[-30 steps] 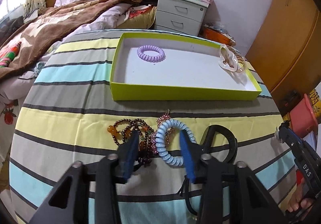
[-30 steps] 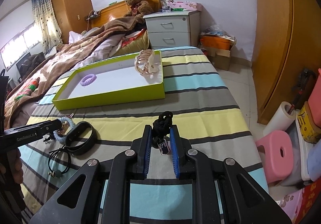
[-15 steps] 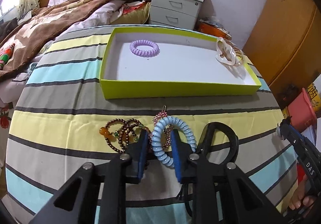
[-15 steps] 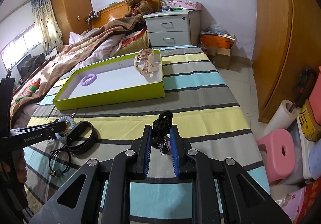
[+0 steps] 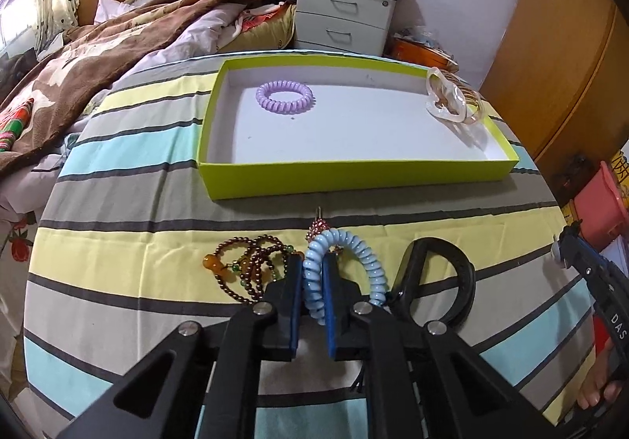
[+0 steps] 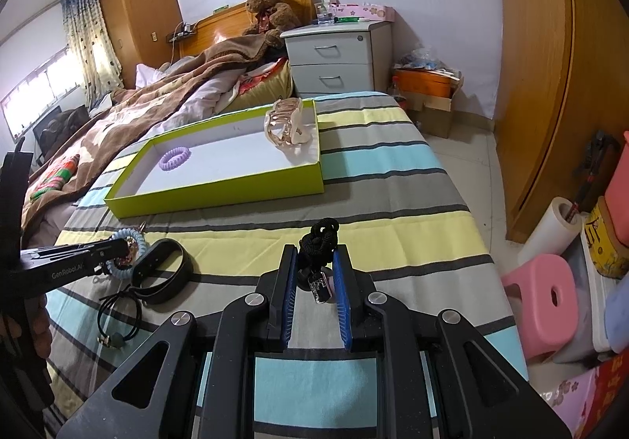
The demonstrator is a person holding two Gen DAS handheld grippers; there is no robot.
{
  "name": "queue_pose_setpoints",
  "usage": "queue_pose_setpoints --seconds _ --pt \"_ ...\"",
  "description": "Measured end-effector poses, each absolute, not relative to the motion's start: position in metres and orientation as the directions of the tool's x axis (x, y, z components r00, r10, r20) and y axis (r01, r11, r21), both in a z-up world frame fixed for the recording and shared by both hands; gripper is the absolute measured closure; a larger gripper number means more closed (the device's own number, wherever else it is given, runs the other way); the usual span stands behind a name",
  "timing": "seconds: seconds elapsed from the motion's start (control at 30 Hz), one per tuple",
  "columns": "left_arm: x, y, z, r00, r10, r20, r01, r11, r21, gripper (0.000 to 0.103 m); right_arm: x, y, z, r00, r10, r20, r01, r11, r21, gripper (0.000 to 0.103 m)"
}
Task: Organize jewelry
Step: 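Close the left gripper on the light-blue coil hair tie and lift it, then carry light-blue tie with left gripper to the box while right gripper carries black tie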
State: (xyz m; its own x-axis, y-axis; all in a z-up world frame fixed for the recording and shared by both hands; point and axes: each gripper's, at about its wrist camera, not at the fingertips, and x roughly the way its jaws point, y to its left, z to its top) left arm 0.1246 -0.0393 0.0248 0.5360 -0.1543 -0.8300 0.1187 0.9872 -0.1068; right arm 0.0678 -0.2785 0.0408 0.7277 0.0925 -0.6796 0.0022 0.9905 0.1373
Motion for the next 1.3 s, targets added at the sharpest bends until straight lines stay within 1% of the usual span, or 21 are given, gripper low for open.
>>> queue_pose_setpoints --seconds 0.4,0.7,1.1,1.3 --pt "0.113 -0.022 0.043 0.579 -0.170 -0.797 0.097 0.985 -0.140 0.093 0.061 -0.270 0.054 0.744 0.098 -0.660 -0.013 0.991 0.131 0.084" --pt "0.108 -0.013 0.062 0.612 -0.186 -0.769 0.090 0.982 -0.166 0.093 0.067 -0.259 0.076 0.766 0.112 -0.633 -0.051 0.992 0.114 0.084" --pt "0.129 0.007 0.083 0.638 -0.182 -0.748 0.066 0.981 -0.182 0.093 0.101 -0.230 0.100 0.780 0.160 -0.605 -0.137 0.987 0.084 0.084" --pt "0.146 0.016 0.086 0.643 -0.185 -0.743 0.056 0.979 -0.195 0.093 0.133 -0.215 0.098 0.755 0.197 -0.625 -0.180 0.979 0.091 0.084"
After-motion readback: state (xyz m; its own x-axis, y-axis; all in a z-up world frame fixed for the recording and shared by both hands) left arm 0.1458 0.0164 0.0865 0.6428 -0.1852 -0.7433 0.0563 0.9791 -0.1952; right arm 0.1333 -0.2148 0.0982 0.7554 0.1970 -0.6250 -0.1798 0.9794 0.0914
